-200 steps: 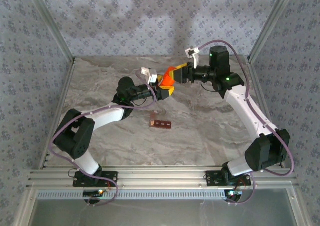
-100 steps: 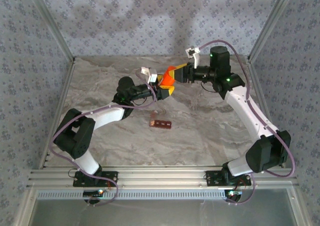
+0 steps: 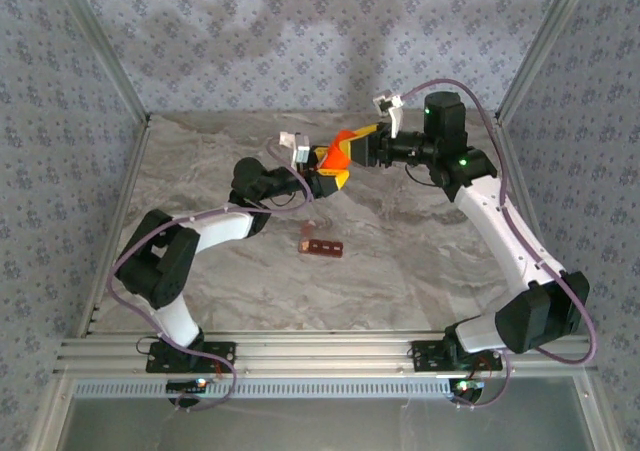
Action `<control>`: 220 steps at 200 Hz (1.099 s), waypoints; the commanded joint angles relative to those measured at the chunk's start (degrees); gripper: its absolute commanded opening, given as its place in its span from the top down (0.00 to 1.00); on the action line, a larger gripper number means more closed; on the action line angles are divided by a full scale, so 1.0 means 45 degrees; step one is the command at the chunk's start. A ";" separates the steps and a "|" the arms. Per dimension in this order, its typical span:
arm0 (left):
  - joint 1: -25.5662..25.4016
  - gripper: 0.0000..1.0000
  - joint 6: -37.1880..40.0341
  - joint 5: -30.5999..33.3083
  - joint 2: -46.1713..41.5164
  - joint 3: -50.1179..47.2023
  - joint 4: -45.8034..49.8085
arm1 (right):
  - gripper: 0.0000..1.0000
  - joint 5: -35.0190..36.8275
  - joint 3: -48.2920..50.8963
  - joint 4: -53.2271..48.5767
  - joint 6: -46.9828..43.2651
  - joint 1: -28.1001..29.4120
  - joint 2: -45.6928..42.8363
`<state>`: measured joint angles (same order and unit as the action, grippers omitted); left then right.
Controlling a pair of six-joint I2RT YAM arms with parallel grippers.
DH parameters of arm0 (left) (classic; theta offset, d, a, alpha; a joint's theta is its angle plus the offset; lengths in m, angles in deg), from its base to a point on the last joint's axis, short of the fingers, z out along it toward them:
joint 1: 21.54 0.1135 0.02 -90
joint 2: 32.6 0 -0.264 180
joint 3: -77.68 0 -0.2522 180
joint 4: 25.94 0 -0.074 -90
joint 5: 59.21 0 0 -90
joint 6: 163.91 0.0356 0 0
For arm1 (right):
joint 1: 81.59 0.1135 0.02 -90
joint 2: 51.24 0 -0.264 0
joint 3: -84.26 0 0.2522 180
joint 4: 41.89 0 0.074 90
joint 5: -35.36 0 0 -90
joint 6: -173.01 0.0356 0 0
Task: Sort the pills into containers
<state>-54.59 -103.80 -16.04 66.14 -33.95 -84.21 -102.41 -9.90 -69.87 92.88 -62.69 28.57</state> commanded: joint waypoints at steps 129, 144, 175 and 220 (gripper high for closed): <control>-0.0569 1.00 0.1202 0.3481 -0.0239 0.0229 -0.0322 | 1.00 0.9407 0.2335 0.2931 0.5037 0.4940 -0.0680; -0.0602 1.00 0.1676 0.3792 -0.0341 0.0054 0.0017 | 1.00 0.9390 0.1953 0.2350 0.5064 0.4895 -0.0498; -0.0565 1.00 0.2386 0.4368 -0.0494 -0.0370 0.0291 | 1.00 0.8441 0.1241 0.1353 0.4941 0.4397 -0.0318; -0.0070 1.00 0.2550 0.4082 -0.0576 -0.0863 0.0477 | 0.30 0.5540 0.0652 0.0772 0.4467 0.2316 -0.0935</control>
<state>-55.51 -94.60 3.64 66.12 -36.75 -80.84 -65.52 -4.30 -62.50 113.27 -48.14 26.23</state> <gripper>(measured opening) 0.534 0.604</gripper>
